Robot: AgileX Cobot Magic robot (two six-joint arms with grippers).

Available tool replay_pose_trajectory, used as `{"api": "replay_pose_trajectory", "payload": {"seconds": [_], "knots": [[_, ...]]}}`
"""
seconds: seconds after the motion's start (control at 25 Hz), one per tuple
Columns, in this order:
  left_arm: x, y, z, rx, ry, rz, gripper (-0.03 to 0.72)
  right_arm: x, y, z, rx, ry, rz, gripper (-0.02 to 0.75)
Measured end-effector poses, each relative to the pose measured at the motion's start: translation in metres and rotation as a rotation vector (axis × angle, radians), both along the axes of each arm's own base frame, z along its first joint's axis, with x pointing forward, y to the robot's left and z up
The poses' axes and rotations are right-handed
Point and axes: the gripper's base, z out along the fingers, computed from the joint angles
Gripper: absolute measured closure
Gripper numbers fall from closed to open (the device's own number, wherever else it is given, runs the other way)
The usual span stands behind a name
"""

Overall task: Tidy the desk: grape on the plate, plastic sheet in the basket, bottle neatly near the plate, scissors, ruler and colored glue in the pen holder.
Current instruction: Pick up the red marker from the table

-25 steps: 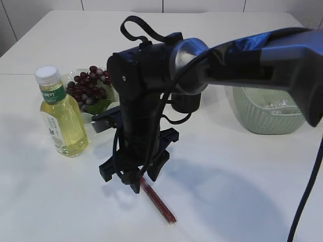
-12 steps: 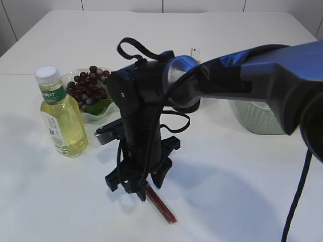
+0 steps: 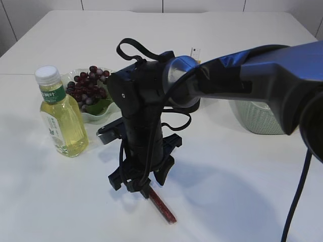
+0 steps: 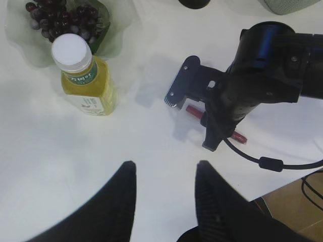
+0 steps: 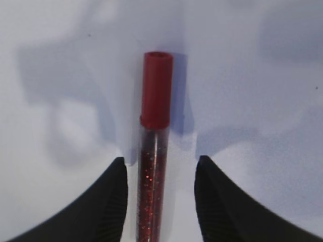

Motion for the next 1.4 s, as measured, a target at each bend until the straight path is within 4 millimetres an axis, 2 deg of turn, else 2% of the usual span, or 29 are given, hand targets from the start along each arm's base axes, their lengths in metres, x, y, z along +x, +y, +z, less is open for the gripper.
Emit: {"api": "replay_pose_trajectory", "payload": {"seconds": [1.4], "knots": [[0.0001, 0.0001, 0.0000, 0.001, -0.001, 0.001, 0.399, -0.0015, 0.0029, -0.0063, 0.016, 0.032, -0.016, 0.381]]}}
